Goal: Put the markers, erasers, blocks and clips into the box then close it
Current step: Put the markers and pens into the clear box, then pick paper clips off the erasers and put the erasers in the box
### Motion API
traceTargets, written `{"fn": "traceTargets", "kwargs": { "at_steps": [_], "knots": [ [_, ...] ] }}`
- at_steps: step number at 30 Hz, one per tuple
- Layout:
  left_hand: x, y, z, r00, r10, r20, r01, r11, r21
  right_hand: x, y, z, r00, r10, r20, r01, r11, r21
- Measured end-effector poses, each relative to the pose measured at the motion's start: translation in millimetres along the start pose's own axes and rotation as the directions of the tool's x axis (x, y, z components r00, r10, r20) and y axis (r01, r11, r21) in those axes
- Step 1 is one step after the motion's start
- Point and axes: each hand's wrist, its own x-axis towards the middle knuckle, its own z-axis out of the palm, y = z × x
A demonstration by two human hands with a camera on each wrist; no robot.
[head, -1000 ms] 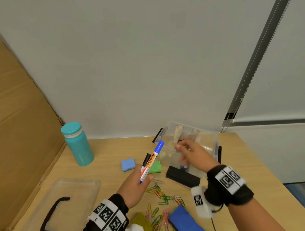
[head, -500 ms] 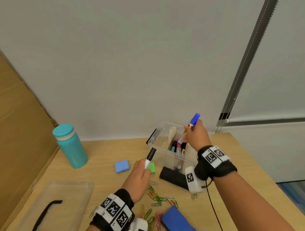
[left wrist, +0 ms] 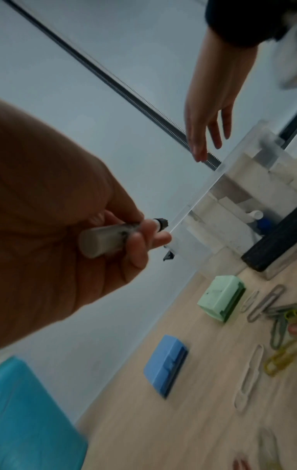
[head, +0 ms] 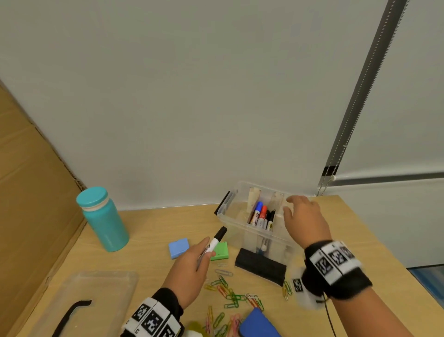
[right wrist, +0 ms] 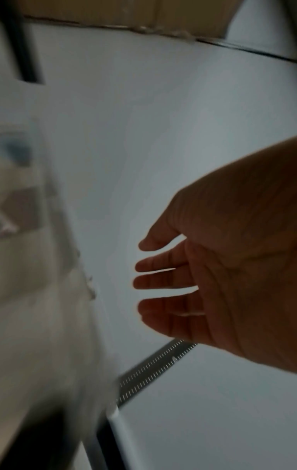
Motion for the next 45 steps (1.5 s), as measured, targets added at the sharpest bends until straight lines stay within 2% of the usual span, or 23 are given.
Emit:
{"fn": "traceTargets", "kwargs": {
  "at_steps": [2,3,5,7,9,13,16,18,21,23,27,30,34,38,39,41,43,45],
  "knots": [
    [8.9,17.3,6.9,0.998,0.061,0.000,-0.060,0.995,0.085,-19.7,21.3,8.5,1.000,0.018,-0.019,-0.020,0.991,-0.131],
    [15.7,29.0,11.9,0.996,0.085,0.015,-0.087,0.989,0.116,-25.8,31.2,14.9,0.999,0.053,0.005,-0.052,0.989,-0.139],
    [34.0,54.2,25.7,0.990,0.128,0.064,-0.138,0.973,0.186,-32.7,45.4,30.1,0.991,0.099,0.086,-0.093,0.993,-0.069],
    [57.7,77.2,44.1,0.981,0.150,0.125,-0.183,0.929,0.322,-35.3,49.5,41.9,0.992,0.084,0.096,-0.086,0.996,0.017],
    [85.4,91.3,66.0,0.978,0.106,0.177,-0.176,0.877,0.447,-35.9,48.6,48.1,0.995,0.076,0.066,-0.080,0.995,0.054],
    [138.3,105.2,97.2,0.974,-0.085,0.208,-0.062,0.788,0.613,-34.0,47.4,49.7,0.996,0.074,0.044,-0.076,0.996,0.048],
    [154.8,109.3,105.2,0.948,-0.157,0.278,-0.073,0.742,0.667,-34.7,46.9,49.3,0.998,0.057,0.035,-0.059,0.998,0.037],
    [159.8,106.1,108.8,0.928,-0.184,0.325,-0.076,0.759,0.647,-35.7,46.1,49.5,0.998,0.058,0.026,-0.058,0.998,0.032],
    [158.9,102.9,105.6,0.931,-0.187,0.314,-0.039,0.804,0.594,-36.1,45.0,49.0,0.997,0.070,0.026,-0.071,0.997,0.043],
    [150.5,98.4,99.0,0.951,-0.136,0.276,-0.030,0.852,0.523,-37.0,44.8,48.7,0.998,0.069,0.016,-0.069,0.996,0.048],
    [103.7,79.0,79.4,0.985,0.080,0.154,-0.119,0.957,0.265,-37.3,44.8,48.5,0.998,0.065,0.016,-0.065,0.996,0.057],
    [60.0,54.8,60.9,0.978,0.196,0.078,-0.209,0.944,0.255,-37.1,46.1,49.5,0.997,0.066,0.025,-0.068,0.995,0.070],
    [8.3,14.2,34.8,0.979,0.196,0.046,-0.201,0.940,0.276,-37.0,46.1,48.7,0.998,0.060,0.024,-0.062,0.994,0.094],
    [-32.7,-22.1,13.7,0.990,0.131,0.050,-0.140,0.930,0.341,-42.6,43.6,43.8,0.997,0.070,0.020,-0.071,0.993,0.096],
    [-41.0,-29.9,9.6,0.992,0.109,0.062,-0.124,0.928,0.352,-46.7,41.0,40.8,0.999,0.042,-0.024,-0.040,0.996,0.080],
    [-53.7,-42.4,5.6,0.995,0.061,0.080,-0.086,0.929,0.361,-60.7,32.8,32.3,0.984,-0.102,-0.142,0.111,0.992,0.054],
    [-60.9,-47.4,5.3,0.993,0.028,0.110,-0.068,0.924,0.376,-81.3,20.4,24.1,0.927,-0.295,-0.233,0.310,0.950,0.031],
    [-62.5,-43.1,7.7,0.985,-0.002,0.173,-0.071,0.908,0.413,-103.5,10.8,21.1,0.889,-0.418,-0.188,0.431,0.902,0.034]
  ]
}}
